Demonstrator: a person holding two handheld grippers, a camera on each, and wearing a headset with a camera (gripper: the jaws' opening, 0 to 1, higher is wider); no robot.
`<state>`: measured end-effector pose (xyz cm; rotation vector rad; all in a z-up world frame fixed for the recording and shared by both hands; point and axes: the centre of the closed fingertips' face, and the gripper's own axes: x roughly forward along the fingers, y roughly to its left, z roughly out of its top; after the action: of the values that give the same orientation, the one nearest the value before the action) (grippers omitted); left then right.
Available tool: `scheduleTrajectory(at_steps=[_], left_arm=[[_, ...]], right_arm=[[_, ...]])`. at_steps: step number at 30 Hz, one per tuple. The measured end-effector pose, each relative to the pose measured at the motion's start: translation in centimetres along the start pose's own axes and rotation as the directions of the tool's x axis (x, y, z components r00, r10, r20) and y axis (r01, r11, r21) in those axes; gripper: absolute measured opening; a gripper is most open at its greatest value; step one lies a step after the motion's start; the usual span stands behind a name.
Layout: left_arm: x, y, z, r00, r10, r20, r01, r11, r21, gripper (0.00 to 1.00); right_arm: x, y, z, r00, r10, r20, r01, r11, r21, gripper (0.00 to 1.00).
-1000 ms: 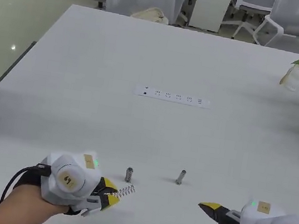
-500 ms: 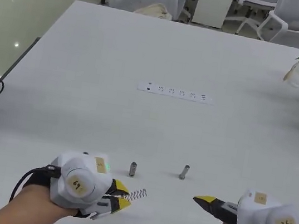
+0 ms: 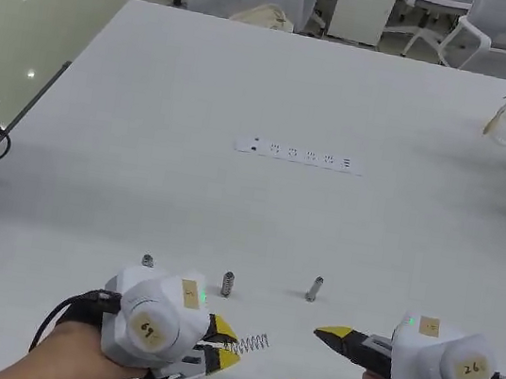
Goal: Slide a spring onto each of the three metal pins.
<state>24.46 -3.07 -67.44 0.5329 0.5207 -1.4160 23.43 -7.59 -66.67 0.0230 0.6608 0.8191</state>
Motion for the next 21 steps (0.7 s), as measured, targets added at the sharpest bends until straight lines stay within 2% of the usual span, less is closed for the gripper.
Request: scheduleTrajectory(at_steps=[12,21], left_arm=[[0.0,-0.8,1.1,0.9998,-0.019,0.009,0.019,0.999,0.034,0.02],[0.2,-1.8,1.7,0.9991,-0.041,0.014,0.040,0.997,0.063,0.02]], right_arm=[[0.7,0.8,0.5,0.9989,0.044,0.018,-0.044,0.999,-0.005,0.46],[1.0,1.9,0.7,0.9946,0.094,0.045,-0.094,0.996,0.005,0.31]])
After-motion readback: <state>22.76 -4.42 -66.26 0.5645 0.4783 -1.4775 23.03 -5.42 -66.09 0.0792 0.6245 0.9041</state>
